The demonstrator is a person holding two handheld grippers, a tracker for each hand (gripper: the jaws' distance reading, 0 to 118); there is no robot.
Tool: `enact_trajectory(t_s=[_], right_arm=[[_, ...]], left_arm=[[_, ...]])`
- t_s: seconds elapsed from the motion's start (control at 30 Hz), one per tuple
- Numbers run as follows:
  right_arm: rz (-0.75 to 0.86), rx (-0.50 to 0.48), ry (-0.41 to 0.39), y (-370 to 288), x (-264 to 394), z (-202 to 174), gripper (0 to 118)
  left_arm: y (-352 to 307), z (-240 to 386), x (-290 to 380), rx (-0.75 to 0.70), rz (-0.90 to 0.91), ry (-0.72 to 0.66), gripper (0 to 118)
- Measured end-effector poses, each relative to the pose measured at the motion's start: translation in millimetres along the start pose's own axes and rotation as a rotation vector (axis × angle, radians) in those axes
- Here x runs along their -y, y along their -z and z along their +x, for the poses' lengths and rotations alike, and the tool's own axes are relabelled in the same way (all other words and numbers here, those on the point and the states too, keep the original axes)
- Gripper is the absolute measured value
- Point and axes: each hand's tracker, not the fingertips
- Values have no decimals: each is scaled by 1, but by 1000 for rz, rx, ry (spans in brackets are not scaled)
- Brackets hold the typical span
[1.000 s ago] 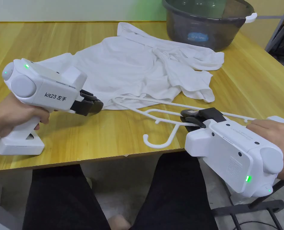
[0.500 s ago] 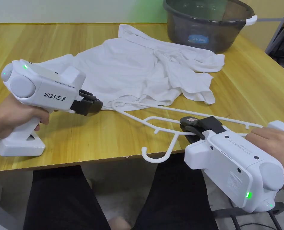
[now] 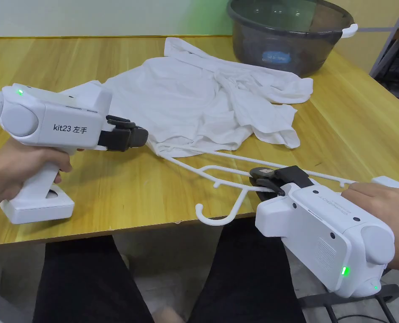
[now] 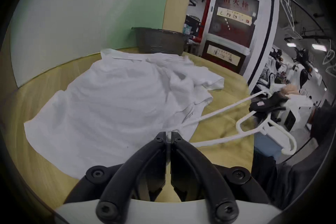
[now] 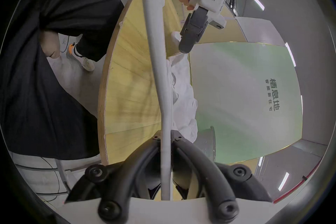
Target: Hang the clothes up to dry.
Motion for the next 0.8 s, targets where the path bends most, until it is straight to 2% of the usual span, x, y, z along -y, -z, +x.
enact_trajectory(t_s=[0.07, 0.4, 0.53, 0.73, 0.8], right_arm=[[1, 2, -3, 1, 0, -1, 5], [0, 10, 47, 5, -4, -6, 5], [-13, 26, 71, 8, -2, -13, 5], [12, 105, 111, 9, 0, -10, 5], [6, 190, 94, 10, 1, -6, 5]], left_arm=[[2, 10, 6, 11, -64, 37, 0], [15, 37, 3, 69, -54, 121, 0], [14, 32, 7, 82, -60, 101, 0], [9, 33, 11, 70, -65, 105, 0], [8, 31, 10, 68, -56, 92, 0]])
